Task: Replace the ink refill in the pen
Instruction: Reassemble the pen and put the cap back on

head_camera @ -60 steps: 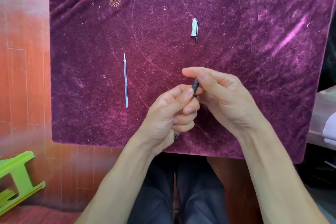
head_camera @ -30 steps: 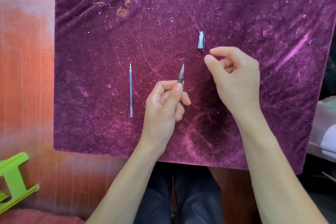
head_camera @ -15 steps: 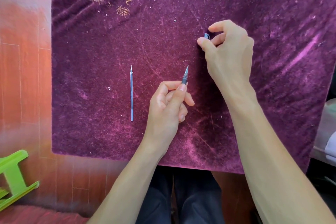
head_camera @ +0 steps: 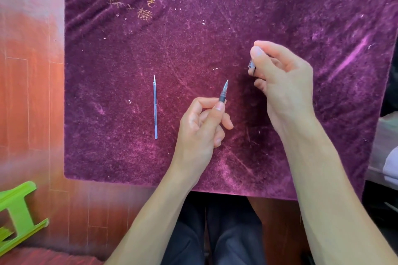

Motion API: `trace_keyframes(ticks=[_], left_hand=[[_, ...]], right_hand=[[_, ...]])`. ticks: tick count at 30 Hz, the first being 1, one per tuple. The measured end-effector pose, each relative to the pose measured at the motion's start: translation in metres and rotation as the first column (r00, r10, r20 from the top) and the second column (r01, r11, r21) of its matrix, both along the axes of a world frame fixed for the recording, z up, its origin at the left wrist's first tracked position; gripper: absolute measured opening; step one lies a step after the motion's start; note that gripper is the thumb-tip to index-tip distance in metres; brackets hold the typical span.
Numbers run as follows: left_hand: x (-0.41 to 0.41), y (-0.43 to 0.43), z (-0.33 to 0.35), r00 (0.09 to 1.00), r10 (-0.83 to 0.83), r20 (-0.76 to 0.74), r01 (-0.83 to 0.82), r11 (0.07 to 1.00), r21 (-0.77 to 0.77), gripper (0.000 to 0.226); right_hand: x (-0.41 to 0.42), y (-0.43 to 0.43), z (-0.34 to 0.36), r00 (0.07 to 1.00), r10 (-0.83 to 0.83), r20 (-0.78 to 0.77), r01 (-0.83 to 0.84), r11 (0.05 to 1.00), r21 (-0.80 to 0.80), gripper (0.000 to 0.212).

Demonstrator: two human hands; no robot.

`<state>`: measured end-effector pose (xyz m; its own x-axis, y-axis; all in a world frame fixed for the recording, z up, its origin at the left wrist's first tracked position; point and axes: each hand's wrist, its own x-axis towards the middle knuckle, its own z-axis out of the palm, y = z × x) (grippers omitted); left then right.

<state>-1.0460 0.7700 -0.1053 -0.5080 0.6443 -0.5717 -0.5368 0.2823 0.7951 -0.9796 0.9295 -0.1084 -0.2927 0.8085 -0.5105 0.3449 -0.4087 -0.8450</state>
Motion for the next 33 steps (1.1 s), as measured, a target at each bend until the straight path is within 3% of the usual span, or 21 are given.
trace_keyframes(ticks=[3, 7, 18, 33], left_hand=[[0.005, -0.002, 0.002, 0.999, -0.038, 0.002, 0.038, 0.999, 0.000, 0.009], [0.014, -0.006, 0.002, 0.995, -0.093, 0.017, 0.093, 0.996, 0.009, 0.012], [0.033, -0.011, 0.002, 0.991, -0.130, 0.023, 0.131, 0.991, -0.015, 0.016], [0.046, -0.009, 0.003, 0.988, -0.155, 0.014, 0.155, 0.988, 0.024, 0.011]], right_hand=[[0.019, -0.011, 0.004, 0.995, -0.033, -0.095, 0.018, 0.987, -0.159, 0.019], [0.035, -0.027, 0.005, 0.988, -0.065, -0.139, 0.030, 0.971, -0.239, 0.017], [0.058, -0.040, 0.007, 0.980, -0.062, -0.188, 0.019, 0.975, -0.223, 0.015], [0.078, -0.046, 0.008, 0.968, 0.072, -0.241, -0.105, 0.986, -0.130, 0.013]])
